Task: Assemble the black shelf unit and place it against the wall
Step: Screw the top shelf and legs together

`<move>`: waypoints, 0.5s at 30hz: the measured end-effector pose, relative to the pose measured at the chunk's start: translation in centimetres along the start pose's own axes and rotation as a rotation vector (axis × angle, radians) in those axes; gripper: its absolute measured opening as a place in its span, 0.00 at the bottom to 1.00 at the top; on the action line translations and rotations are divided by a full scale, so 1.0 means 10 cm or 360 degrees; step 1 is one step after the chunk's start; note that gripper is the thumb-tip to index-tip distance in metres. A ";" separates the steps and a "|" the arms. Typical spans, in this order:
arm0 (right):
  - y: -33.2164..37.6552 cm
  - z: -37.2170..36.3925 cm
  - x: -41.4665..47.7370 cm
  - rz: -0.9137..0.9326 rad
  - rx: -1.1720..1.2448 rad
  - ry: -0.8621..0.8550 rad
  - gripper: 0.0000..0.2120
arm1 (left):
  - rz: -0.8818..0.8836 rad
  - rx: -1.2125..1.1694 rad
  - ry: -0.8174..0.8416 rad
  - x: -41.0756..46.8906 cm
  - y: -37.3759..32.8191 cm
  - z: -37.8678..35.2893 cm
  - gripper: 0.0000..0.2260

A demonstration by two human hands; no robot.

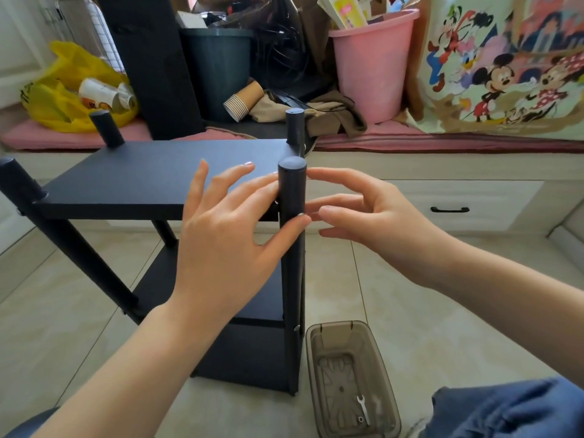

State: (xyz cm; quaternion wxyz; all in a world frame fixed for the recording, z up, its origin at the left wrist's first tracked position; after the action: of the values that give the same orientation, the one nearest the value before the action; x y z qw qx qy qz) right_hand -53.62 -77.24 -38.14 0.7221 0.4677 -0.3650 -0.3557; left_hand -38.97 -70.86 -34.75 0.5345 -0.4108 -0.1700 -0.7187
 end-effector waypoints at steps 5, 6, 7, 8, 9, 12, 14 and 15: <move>-0.38 0.07 -0.13 -0.0207 -0.0017 -0.0007 0.12 | -0.0015 0.0033 -0.0111 -0.03 -0.01 0.01 0.21; -0.52 0.05 -0.17 -0.0278 -0.0035 0.0017 0.11 | -0.0018 0.0037 -0.0127 -0.03 -0.01 0.01 0.21; -0.69 0.02 -0.21 -0.0354 -0.0073 0.0048 0.10 | -0.0023 0.0039 -0.0142 -0.04 -0.01 0.01 0.21; -0.87 -0.01 -0.25 -0.0435 -0.0129 0.0091 0.09 | -0.0029 0.0038 -0.0158 -0.04 -0.01 0.01 0.21; -1.06 -0.05 -0.30 -0.0518 -0.0203 0.0153 0.08 | -0.0037 0.0037 -0.0172 -0.05 -0.01 0.01 0.21; -1.67 -0.24 -0.52 -0.0726 -0.0618 0.0511 0.11 | -0.0075 0.0046 -0.0213 -0.06 -0.03 0.01 0.20; -2.10 -0.38 -0.70 -0.0819 -0.0988 0.0860 0.14 | -0.0098 0.0071 -0.0247 -0.07 -0.04 0.01 0.19; -2.31 -0.45 -0.79 -0.0856 -0.1143 0.1027 0.15 | -0.0106 0.0073 -0.0262 -0.07 -0.04 0.01 0.19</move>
State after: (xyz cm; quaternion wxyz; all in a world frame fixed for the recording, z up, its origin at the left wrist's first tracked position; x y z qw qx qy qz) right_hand -57.53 -75.74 -62.65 0.7952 0.3542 0.1515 -0.4683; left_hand -39.24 -70.16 -35.16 0.5040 -0.4503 -0.2434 -0.6957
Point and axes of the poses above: each hand's wrist, its own x-axis towards the middle knuckle, its own z-axis out of the back of the hand, y = z × x, the point moved 9 cm from there along x, towards the middle knuckle, and after that the axes turned 3 degrees about z, right-handed, at the moved point
